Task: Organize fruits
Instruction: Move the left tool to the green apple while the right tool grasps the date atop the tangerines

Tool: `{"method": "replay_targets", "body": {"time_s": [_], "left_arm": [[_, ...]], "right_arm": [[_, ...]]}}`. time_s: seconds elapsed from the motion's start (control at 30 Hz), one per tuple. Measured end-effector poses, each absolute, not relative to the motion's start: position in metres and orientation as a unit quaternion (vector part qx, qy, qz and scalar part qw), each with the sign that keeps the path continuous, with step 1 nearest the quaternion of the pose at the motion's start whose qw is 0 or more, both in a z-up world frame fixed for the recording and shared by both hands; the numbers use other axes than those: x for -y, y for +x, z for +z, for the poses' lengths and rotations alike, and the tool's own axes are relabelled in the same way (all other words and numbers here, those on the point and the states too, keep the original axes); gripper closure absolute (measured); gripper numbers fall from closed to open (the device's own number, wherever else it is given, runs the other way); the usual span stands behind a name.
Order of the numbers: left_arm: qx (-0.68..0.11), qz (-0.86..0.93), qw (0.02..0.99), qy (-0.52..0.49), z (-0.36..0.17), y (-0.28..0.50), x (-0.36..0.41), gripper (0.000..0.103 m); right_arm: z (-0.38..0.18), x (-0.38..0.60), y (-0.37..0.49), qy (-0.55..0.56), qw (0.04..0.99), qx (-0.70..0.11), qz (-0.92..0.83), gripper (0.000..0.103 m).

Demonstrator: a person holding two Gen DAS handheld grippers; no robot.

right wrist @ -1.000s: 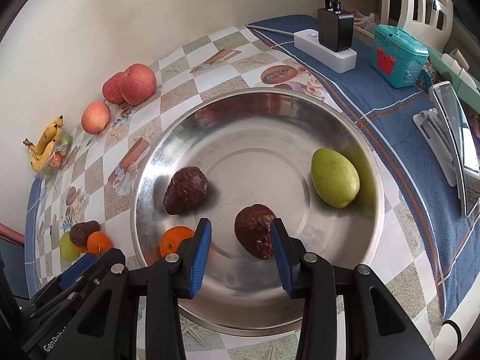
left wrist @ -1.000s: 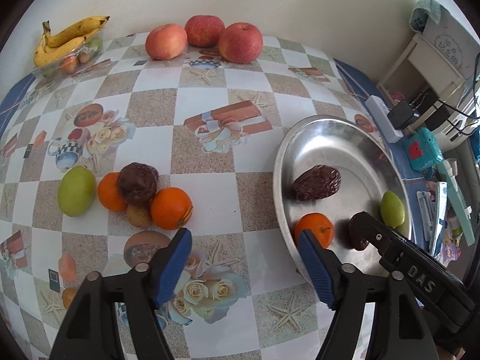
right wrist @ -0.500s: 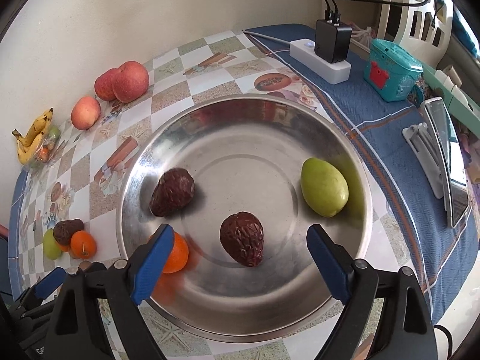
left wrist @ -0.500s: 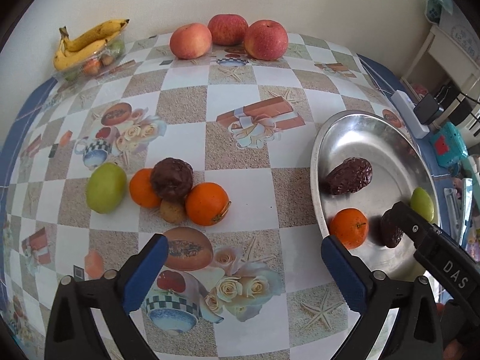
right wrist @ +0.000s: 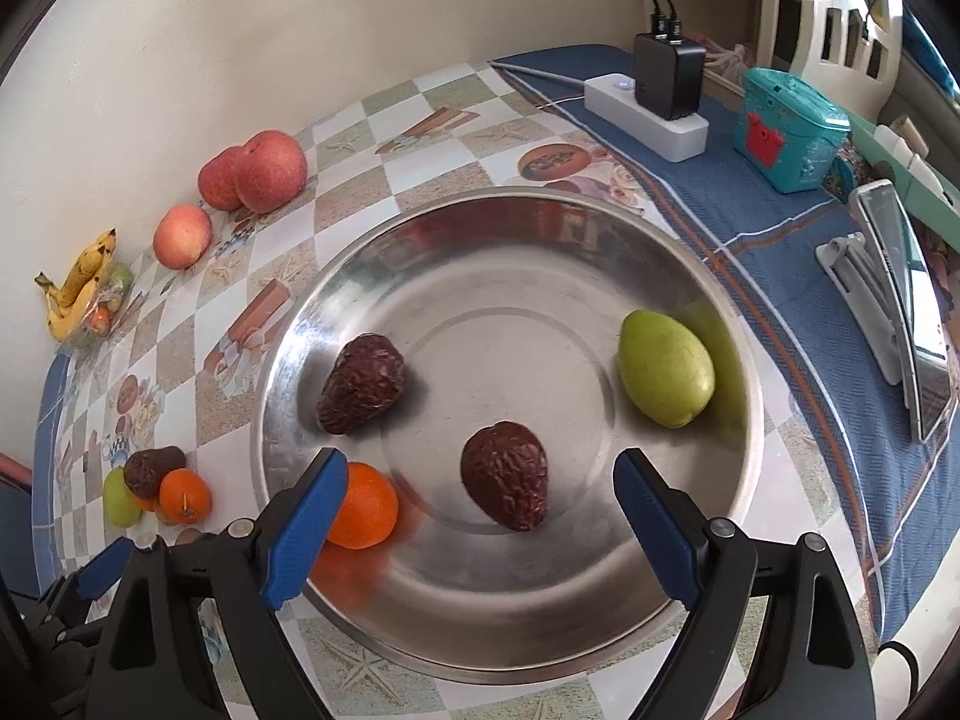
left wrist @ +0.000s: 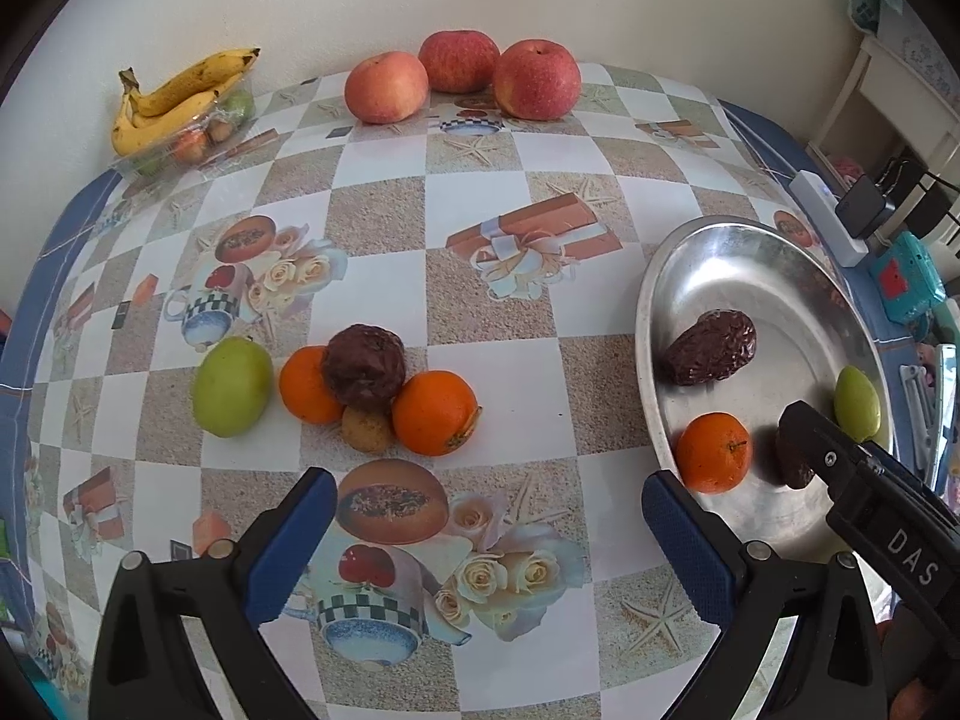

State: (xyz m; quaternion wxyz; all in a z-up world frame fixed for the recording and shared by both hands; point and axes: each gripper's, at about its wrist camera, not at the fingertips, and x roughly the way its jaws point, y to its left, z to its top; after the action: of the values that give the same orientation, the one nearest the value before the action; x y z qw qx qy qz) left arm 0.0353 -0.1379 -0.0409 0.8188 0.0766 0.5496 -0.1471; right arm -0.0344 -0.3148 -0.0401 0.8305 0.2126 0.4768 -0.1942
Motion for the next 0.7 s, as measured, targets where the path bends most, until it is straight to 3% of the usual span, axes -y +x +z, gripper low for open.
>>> {"method": "replay_targets", "body": {"time_s": [0.43,0.7], "left_arm": [[-0.535,-0.060,0.839,0.083,-0.023,0.055,0.100,0.000],[-0.538,0.008,0.842,0.038,-0.026,0.079,0.029,0.000]], "right_arm": [[-0.041,0.305,-0.030,0.208,0.830,-0.483,-0.183,0.013],[-0.035,0.283,-0.018,0.197,0.837,-0.483,-0.164,0.013]]}}
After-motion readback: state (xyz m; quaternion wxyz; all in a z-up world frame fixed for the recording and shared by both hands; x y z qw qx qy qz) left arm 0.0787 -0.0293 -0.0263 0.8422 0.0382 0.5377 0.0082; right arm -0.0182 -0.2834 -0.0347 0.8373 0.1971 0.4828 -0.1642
